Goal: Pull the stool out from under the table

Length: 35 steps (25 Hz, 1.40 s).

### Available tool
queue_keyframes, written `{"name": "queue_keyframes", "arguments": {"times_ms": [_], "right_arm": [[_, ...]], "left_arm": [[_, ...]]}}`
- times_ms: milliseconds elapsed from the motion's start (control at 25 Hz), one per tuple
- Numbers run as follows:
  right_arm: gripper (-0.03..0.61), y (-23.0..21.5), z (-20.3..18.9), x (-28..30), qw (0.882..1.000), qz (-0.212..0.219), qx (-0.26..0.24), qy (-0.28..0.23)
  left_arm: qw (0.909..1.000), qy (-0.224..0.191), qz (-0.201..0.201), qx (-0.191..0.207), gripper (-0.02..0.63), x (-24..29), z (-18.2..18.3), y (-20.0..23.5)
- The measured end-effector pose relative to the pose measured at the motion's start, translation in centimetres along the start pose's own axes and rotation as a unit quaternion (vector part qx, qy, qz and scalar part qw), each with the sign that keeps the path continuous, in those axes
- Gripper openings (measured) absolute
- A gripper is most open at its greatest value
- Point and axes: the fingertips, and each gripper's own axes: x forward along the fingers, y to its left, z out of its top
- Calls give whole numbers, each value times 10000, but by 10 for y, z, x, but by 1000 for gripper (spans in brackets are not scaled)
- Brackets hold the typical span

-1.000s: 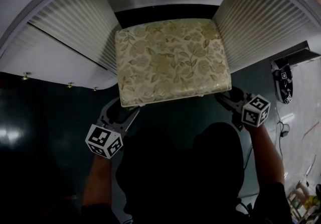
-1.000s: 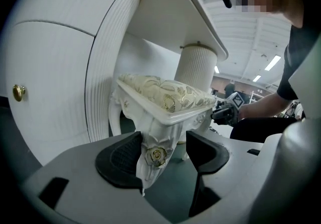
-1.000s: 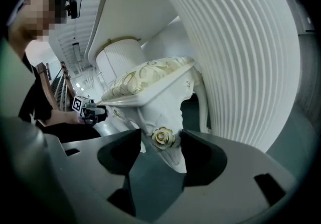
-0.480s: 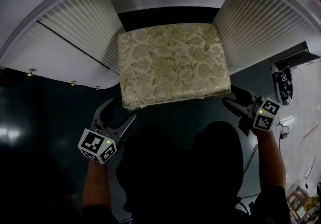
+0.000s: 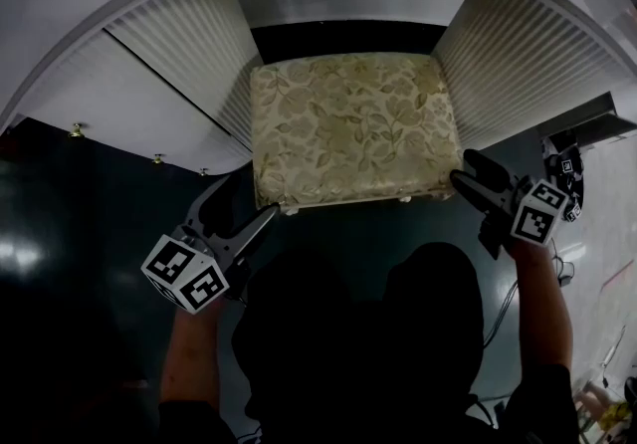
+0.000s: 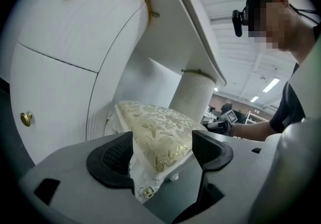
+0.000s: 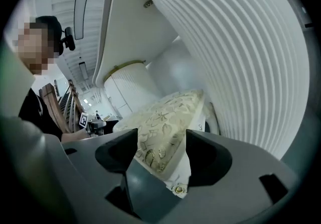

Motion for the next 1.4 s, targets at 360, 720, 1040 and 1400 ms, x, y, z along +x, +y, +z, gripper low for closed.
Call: {"name": "queue_keyframes", "arguments": {"times_ms": [360, 720, 1040, 1400], "right_arm": [[259, 1, -2, 8, 9997, 138, 217, 58], [259, 7, -3, 14, 9929, -463, 443, 1006], [259, 11, -3, 18, 9784, -640, 1048, 1661], [259, 9, 2, 21, 9684, -793, 1533, 1801]], "left_arm": [[9987, 435, 110, -246, 380, 35, -12, 3], [9870, 1273, 552, -810, 380, 38, -9, 0], [9733, 1784, 733, -1248, 380, 43, 1, 10], [9606, 2199, 881, -1454, 379, 45, 1, 9]]}}
